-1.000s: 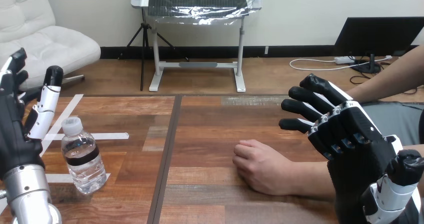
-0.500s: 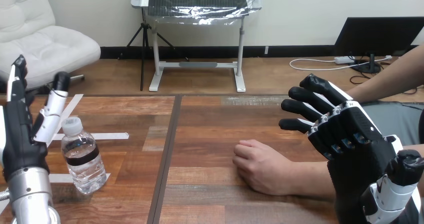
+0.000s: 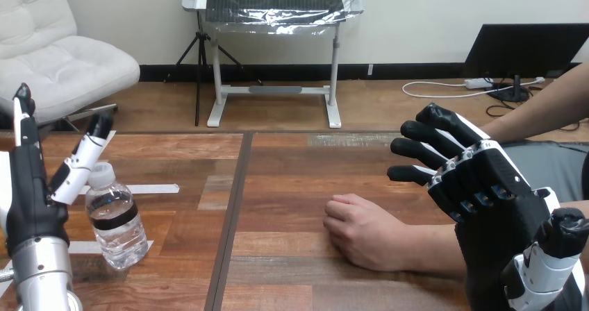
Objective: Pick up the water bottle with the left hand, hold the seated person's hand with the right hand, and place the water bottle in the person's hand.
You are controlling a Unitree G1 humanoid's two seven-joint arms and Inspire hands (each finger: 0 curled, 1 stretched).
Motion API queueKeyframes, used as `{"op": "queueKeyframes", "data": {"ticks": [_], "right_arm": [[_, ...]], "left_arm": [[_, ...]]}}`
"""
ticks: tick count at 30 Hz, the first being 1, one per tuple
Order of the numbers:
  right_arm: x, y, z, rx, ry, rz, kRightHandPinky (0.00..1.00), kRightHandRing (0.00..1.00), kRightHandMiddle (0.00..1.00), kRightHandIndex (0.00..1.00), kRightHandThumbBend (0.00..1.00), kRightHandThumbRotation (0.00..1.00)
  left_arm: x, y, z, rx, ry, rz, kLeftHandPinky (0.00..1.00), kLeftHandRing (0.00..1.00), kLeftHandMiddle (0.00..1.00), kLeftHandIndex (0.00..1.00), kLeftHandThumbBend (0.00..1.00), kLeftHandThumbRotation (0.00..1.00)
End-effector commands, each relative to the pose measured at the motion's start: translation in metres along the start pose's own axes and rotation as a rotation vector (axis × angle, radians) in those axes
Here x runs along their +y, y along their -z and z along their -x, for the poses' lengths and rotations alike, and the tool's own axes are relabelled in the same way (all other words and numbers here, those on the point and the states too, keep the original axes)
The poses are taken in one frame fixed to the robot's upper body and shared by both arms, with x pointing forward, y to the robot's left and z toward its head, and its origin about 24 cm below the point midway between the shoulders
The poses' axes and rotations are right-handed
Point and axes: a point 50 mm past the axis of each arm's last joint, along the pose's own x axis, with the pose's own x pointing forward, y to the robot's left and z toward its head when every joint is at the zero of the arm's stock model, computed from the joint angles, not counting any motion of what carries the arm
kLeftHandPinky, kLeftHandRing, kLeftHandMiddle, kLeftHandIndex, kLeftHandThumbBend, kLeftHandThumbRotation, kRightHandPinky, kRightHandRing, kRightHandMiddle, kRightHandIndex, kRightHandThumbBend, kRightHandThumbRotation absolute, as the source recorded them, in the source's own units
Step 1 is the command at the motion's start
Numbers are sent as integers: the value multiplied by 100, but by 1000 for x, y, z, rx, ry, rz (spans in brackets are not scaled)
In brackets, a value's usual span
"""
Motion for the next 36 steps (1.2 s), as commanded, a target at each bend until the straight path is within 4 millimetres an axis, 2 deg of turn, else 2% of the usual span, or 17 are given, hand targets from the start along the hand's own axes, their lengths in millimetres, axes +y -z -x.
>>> {"op": "queueKeyframes", "data": {"ticks": [1, 12, 17, 26, 33, 36], "right_arm": [[0, -6, -9, -57, -10, 18, 68, 77, 79, 80, 94, 99], [0, -6, -9, -55, -11, 8, 68, 77, 80, 80, 94, 98], [0, -6, -9, -53, -8, 8, 68, 77, 79, 80, 94, 98], [-1, -5, -9, -56, -10, 9, 68, 77, 79, 80, 94, 98], [-1, -4, -9, -54, -10, 13, 68, 77, 79, 80, 94, 98], [0, -4, -10, -55, -12, 11, 68, 77, 79, 80, 94, 98]], "left_arm": [[-2, -15, -9, -83, 15, -12, 100, 100, 100, 100, 86, 60], [-4, -24, -7, -111, 0, 16, 100, 100, 100, 100, 87, 65], [-5, -32, -6, -133, -19, 50, 100, 100, 100, 100, 86, 72], [-6, -46, -3, -172, -50, 84, 100, 100, 100, 100, 93, 82], [-6, -53, -4, -182, -51, 68, 100, 100, 100, 100, 97, 84], [-5, -53, -5, -184, -38, 62, 100, 100, 100, 100, 98, 81]]}}
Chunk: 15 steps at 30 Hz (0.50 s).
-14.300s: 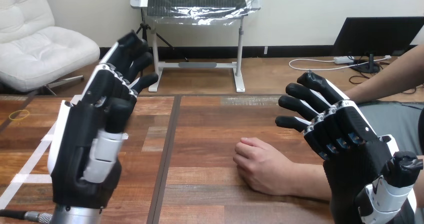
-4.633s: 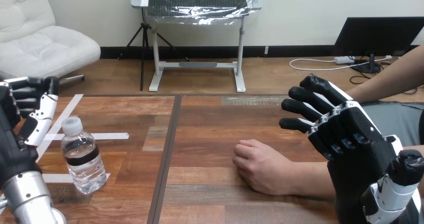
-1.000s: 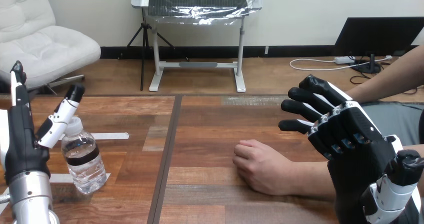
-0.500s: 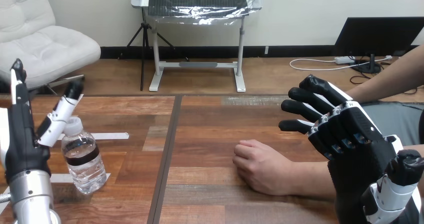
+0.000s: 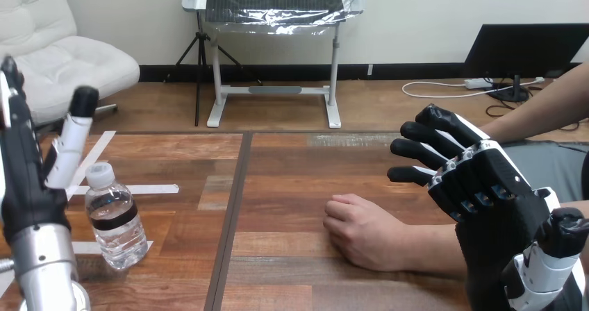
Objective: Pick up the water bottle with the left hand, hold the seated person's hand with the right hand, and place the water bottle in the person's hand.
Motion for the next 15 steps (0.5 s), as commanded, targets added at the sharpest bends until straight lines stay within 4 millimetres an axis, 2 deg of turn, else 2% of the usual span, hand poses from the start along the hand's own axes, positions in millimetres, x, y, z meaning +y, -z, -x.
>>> {"op": "queueKeyframes", "data": {"ticks": [1, 12, 15], "right_arm": [[0, -4, -10, -55, -14, 8, 68, 77, 79, 80, 94, 98], [0, -5, -10, -55, -14, 8, 68, 77, 79, 80, 94, 98], [0, -5, -10, -56, -14, 7, 68, 77, 79, 80, 95, 98]], "left_arm": [[-3, -18, -11, -79, 22, 1, 100, 100, 100, 100, 98, 80], [-3, -14, -11, -62, 50, -41, 100, 100, 100, 100, 94, 66], [-4, -11, -10, -47, 59, -44, 100, 100, 100, 100, 97, 63]]}}
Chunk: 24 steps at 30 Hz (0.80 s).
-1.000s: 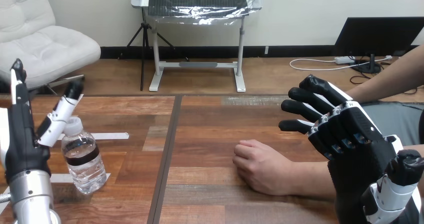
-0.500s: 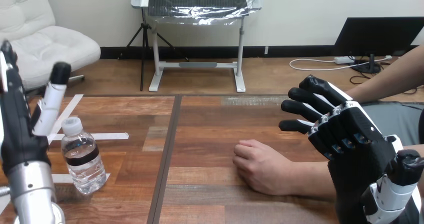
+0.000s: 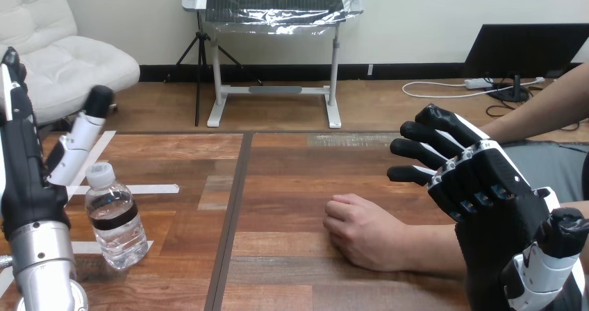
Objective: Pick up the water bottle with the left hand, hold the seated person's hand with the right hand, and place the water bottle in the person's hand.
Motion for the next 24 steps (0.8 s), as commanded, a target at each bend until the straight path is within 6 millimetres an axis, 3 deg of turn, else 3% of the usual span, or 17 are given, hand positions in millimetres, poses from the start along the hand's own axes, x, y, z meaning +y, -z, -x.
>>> {"op": "queueKeyframes", "data": {"ticks": [1, 15, 19, 24], "right_arm": [[0, -5, -9, -55, -12, 8, 68, 77, 79, 80, 95, 98], [-1, -5, -8, -56, -10, -5, 68, 77, 79, 80, 94, 97], [-1, -5, -8, -57, -9, -6, 68, 78, 80, 80, 94, 97], [-2, -5, -8, -56, -9, -4, 68, 78, 80, 81, 94, 97]], "left_arm": [[-4, -9, -9, -38, 36, -17, 100, 100, 100, 100, 97, 61], [-4, 4, -10, 26, 76, -71, 100, 100, 100, 100, 100, 38], [-5, 8, -11, 39, 72, -90, 100, 100, 100, 100, 100, 26], [-5, 13, -12, 43, 73, -129, 100, 100, 100, 100, 100, 18]]}}
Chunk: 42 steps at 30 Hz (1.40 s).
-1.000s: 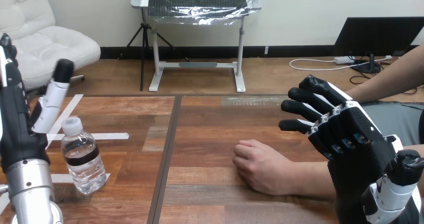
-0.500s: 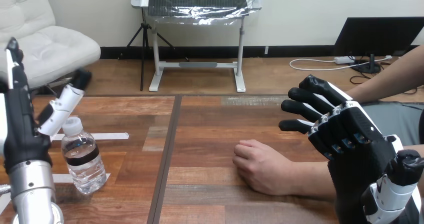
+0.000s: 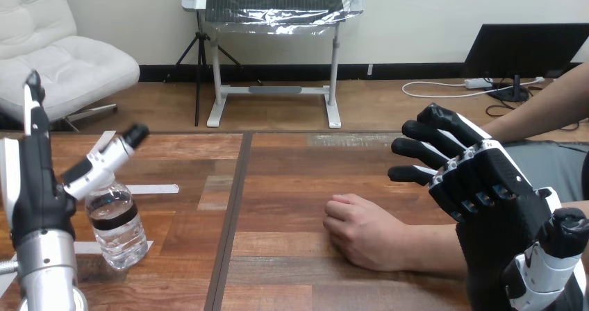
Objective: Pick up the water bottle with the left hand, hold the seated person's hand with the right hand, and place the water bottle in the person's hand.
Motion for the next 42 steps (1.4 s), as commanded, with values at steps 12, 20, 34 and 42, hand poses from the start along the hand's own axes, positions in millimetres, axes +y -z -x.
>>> {"op": "queueKeyframes", "data": {"ticks": [12, 20, 34, 42], "right_arm": [[-1, -5, -8, -55, -13, 6, 68, 78, 80, 81, 94, 97], [-2, -5, -8, -54, -11, 11, 68, 78, 80, 80, 95, 98], [-1, -5, -9, -54, -12, 9, 67, 77, 79, 80, 95, 98], [-1, -5, -9, -54, -12, 9, 67, 77, 79, 80, 95, 98]], "left_arm": [[-3, 0, -15, -24, 13, -93, 100, 100, 100, 100, 100, 2], [-4, 4, -16, 9, 12, -96, 100, 100, 100, 100, 100, 0], [-6, 18, -18, 62, 23, -131, 100, 100, 100, 100, 100, 0], [-8, 29, -19, 98, 45, -134, 99, 100, 100, 100, 100, 1]]}}
